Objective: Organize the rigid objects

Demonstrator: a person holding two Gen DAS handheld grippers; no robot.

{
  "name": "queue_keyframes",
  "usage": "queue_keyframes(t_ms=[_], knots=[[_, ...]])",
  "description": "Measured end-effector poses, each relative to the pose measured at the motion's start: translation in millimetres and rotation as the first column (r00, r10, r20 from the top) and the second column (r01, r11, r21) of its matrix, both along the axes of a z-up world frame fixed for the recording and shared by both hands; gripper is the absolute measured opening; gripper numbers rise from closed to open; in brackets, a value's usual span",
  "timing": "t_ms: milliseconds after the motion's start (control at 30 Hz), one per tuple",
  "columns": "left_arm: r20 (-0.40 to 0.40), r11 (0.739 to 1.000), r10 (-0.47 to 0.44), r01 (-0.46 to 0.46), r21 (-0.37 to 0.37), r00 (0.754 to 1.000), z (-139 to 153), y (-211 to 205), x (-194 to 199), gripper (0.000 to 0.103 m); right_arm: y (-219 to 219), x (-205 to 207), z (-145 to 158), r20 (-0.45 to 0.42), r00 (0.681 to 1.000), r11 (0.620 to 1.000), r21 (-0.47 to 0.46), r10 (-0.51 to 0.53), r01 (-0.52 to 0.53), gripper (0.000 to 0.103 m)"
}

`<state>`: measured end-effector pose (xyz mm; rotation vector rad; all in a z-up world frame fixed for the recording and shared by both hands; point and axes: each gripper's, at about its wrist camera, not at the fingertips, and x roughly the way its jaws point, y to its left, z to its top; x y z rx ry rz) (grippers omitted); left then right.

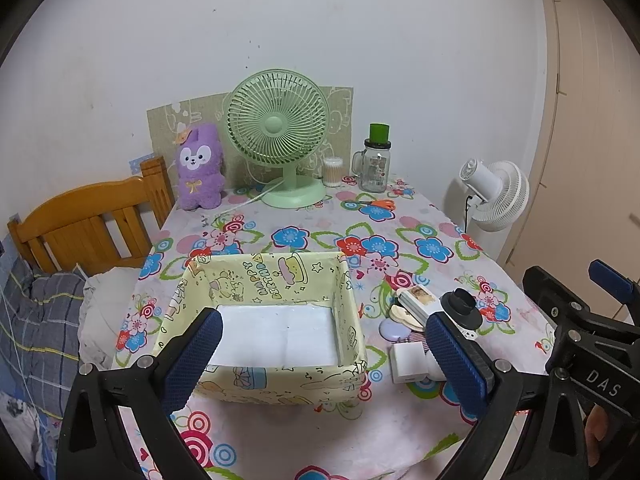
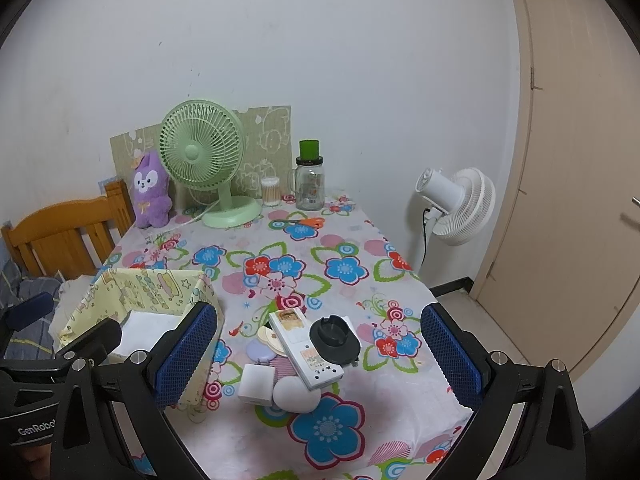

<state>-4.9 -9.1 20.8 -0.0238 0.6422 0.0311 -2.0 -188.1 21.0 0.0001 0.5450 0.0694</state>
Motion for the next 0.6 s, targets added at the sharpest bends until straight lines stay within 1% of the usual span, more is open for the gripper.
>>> queue_keyframes(t_ms=[267,600], knots=[[0.010,1.000,0.007,-0.007,0.001,1.000,0.4,0.6,-2.3,0.102,-1.0,-1.4,0.7,0.004,1.000,1.000,0.006,-0.003,0.003,0.103],[0.001,1.000,0.009,-0.009,0.017,1.000,-2.5,-1.8,-0.4,0.101,-3.5,-3.6,2.8,0.006,1.000,1.000,0.022,0.002,-0.002,0.103]])
